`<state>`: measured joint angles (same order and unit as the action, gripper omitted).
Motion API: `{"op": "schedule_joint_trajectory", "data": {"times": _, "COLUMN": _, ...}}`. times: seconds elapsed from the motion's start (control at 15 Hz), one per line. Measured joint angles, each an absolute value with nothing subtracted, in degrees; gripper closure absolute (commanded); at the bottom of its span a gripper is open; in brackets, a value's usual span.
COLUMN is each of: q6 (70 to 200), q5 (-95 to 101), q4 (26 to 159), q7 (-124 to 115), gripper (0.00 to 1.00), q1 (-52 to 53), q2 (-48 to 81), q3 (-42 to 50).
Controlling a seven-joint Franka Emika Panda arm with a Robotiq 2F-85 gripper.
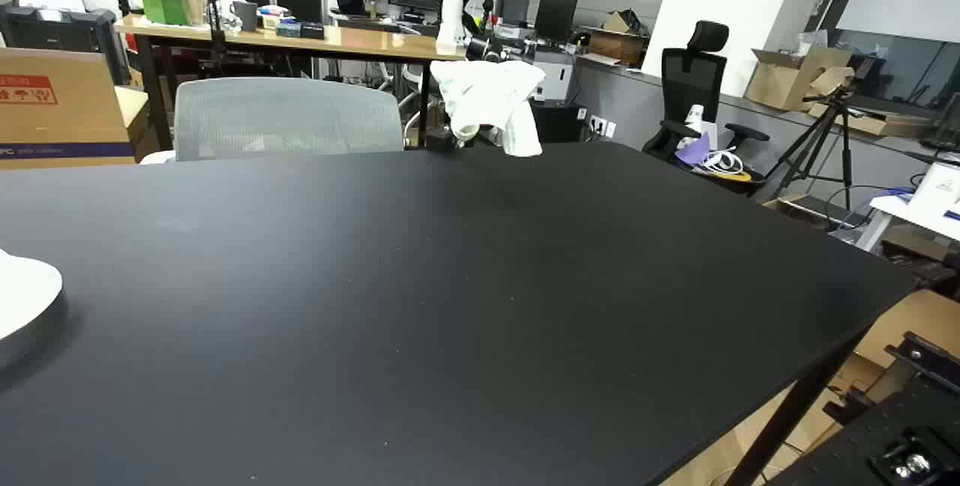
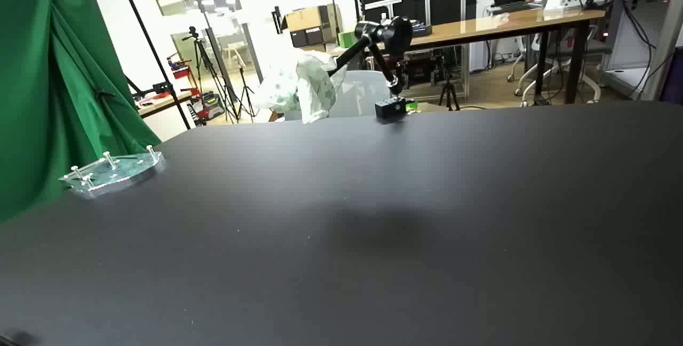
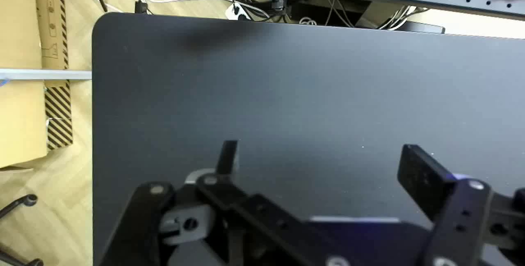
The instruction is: Remove the white cloth from the black stand
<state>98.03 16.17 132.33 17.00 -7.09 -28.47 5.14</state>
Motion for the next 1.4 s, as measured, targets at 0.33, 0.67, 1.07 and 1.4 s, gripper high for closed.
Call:
{"op": "schedule_joint_trajectory", "data": {"times": 0.33, "q6": 98.1, "q5": 16.2, "q4": 132.3, "q7": 17.0, "gripper": 0.0, "q1": -7.1, "q2": -28.4, "q3": 5.1}}
{"op": "schedule_joint_trajectory", "data": {"times": 0.67, "q6": 98.1, "q5": 16.2, "q4": 132.3, "q7": 17.0, "gripper": 0.0, "q1": -7.1, "q2": -28.4, "q3": 5.1}}
{"op": "schedule_joint_trajectory", "data": {"times": 1.07, "q6": 99.9, "q5": 16.2, "q4": 132.4, "q7": 18.3, "gripper": 0.0, "q1": -5.8, "q2": -27.3, "q3": 5.6}}
{"op": "schedule_joint_trajectory", "data": {"times": 1.4, "q6": 115.0, "q5": 16.2, "q4": 134.1, "q7": 19.5, "gripper": 0.0, "q1": -3.1, "q2": -20.2, "q3": 5.6}}
